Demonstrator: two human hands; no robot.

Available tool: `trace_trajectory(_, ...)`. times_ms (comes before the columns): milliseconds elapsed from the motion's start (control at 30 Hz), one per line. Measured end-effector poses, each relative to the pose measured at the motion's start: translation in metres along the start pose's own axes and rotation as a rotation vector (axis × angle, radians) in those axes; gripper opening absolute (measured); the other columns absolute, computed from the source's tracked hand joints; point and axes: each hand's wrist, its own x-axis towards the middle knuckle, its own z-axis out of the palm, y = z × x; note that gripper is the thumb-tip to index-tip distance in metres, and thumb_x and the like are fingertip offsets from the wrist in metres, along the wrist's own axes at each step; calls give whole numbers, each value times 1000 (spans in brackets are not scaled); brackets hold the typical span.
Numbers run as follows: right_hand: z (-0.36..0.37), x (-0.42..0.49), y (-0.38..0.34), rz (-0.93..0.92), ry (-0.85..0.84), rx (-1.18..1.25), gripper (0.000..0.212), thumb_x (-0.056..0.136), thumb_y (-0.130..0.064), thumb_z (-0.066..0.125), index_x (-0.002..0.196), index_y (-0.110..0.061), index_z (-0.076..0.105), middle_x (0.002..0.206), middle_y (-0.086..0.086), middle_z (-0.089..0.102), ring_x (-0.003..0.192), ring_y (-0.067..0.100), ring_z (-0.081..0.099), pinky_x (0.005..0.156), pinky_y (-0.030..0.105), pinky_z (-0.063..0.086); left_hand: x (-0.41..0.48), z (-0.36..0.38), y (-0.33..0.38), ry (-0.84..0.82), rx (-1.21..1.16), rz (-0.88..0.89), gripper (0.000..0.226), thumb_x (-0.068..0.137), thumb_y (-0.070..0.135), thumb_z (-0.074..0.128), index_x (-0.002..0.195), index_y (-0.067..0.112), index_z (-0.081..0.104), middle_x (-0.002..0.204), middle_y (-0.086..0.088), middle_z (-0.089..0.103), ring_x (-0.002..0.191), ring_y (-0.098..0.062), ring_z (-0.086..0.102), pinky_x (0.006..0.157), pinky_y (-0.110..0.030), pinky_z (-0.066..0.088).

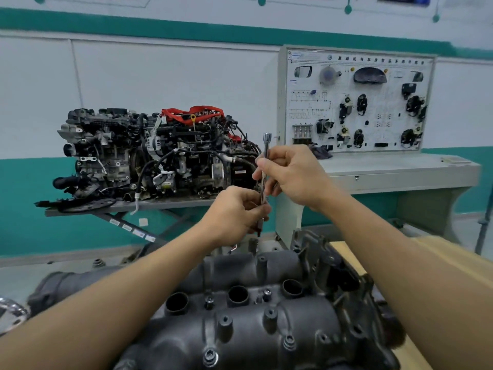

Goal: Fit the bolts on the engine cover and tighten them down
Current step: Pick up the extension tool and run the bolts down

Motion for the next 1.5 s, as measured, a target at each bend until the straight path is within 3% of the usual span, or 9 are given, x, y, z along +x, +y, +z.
trace_trajectory(267, 10, -6, 16, -31, 87, 168, 25, 100, -11, 57, 77, -7, 67, 68, 2, 71, 39, 13, 55, 40, 24, 45, 0, 1, -8, -13, -26, 3, 13, 96, 16, 66, 92, 5, 73, 85, -14, 76, 67, -16, 67, 68, -40, 60)
trace_trajectory(533, 12, -5, 13, -33, 91, 206, 26, 100, -13, 58, 76, -11, 67, 72, 3, 73, 40, 13, 53, 40, 23, 43, -4, 0, -7, 8, -23, 4, 11, 95, 20, 68, 91, 12, 74, 82, -8, 77, 70, -29, 73, 70, -48, 63)
trace_trajectory(800, 15, -8, 16, 51, 24, 318, 16, 101, -13, 54, 93, -14, 68, 81, 2, 75, 47, 11, 55, 44, 23, 45, -7, -3, -9, 3, -4, -23, 10, 97, 20, 65, 94, 15, 73, 84, -9, 77, 80, -37, 73, 72, -57, 60)
trace_trajectory(967, 14, -4, 14, 30, 154, 220, 19, 82, -16, 81, 77, -12, 63, 66, 2, 69, 47, 10, 53, 46, 20, 44, -6, -4, -8, 147, 97, 153, 14, 83, 33, 81, 77, 26, 70, 68, 1, 74, 62, -15, 71, 63, -42, 61)
trace_trajectory(1067, 17, -4, 14, -22, 204, 105, 27, 76, -18, 86, 74, -14, 60, 63, 2, 55, 52, 9, 47, 52, 22, 43, -2, -3, -7, 244, 55, 203, 12, 84, 24, 81, 80, 15, 73, 66, -2, 74, 61, -20, 71, 63, -44, 61)
trace_trajectory(1233, 16, -9, 14, -19, 114, 160, 4, 92, -18, 70, 93, -14, 70, 73, 1, 63, 49, 10, 54, 46, 19, 44, -1, 0, -7, 116, 67, 240, 16, 97, 5, 57, 92, 7, 72, 80, -5, 76, 71, -14, 74, 75, -42, 62)
trace_trajectory(1333, 17, -11, 15, -16, 33, 184, 21, 101, -13, 53, 92, -18, 71, 88, 18, 71, 50, 11, 55, 44, 20, 43, 0, -2, -8, 107, 47, 230, 19, 98, 9, 55, 88, 5, 71, 83, -12, 75, 74, -19, 72, 78, -48, 60)
trace_trajectory(1400, 19, -12, 14, -37, 43, 184, 20, 99, -10, 57, 85, -16, 71, 83, 24, 69, 49, 9, 54, 45, 19, 43, 0, -2, -8, 140, 64, 249, 21, 94, 23, 62, 85, 7, 72, 79, -14, 74, 70, -26, 70, 71, -46, 59)
trace_trajectory(1500, 18, -10, 16, -29, 167, 139, 16, 86, -16, 77, 75, -17, 65, 67, 0, 68, 54, 5, 57, 50, 18, 45, 0, -6, -9, 239, 54, 267, 18, 87, 29, 77, 80, 12, 75, 64, -2, 72, 53, -10, 63, 55, -26, 51)
